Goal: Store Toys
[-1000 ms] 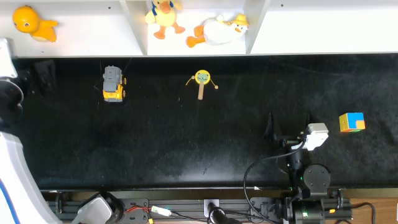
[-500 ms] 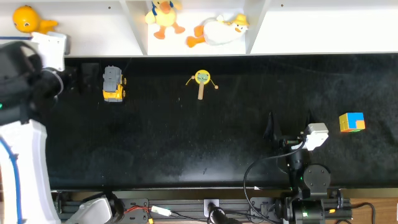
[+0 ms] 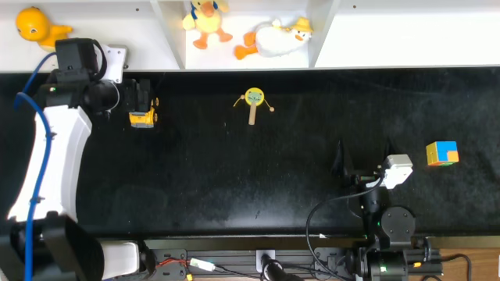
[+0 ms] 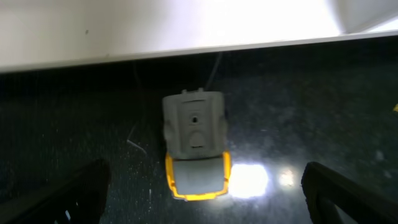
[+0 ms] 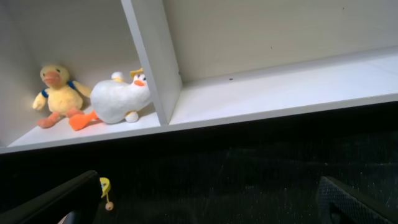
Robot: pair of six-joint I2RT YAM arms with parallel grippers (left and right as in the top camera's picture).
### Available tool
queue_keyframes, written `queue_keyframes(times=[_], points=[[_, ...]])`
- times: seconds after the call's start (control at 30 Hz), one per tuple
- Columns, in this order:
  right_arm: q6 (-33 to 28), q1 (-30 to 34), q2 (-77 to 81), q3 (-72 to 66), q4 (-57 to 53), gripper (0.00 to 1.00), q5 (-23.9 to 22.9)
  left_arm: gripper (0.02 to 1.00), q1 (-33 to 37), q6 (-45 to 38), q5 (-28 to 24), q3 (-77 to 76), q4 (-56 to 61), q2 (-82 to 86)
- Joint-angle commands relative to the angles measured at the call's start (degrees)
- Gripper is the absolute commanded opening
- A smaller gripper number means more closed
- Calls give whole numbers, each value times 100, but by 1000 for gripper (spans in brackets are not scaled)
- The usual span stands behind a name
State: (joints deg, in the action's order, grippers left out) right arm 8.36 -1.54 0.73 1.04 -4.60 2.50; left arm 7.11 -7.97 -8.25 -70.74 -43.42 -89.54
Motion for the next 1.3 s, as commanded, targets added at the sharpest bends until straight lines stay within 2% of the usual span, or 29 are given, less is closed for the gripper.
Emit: queue_keyframes(times=[0.03, 0.23, 0.63, 1.07, 1.2, 1.3], points=[[22, -28, -48, -76, 20, 996, -61, 998, -9, 254, 140, 181, 118, -105], [24, -28, -48, -76, 20, 996, -61, 998, -9, 254, -70, 590, 573, -109], [22, -28, -48, -76, 20, 993, -61, 996, -11, 247, -68, 1156, 1484, -306], [22, -28, -48, -76, 20, 996, -61, 1000, -11, 247, -42, 1154, 1823, -828], [24, -28, -48, -76, 20, 993, -61, 899, -11, 249, 101, 1154, 1853, -841], [22, -28, -48, -76, 20, 993, -61, 759, -11, 249, 149, 1154, 1856, -852]])
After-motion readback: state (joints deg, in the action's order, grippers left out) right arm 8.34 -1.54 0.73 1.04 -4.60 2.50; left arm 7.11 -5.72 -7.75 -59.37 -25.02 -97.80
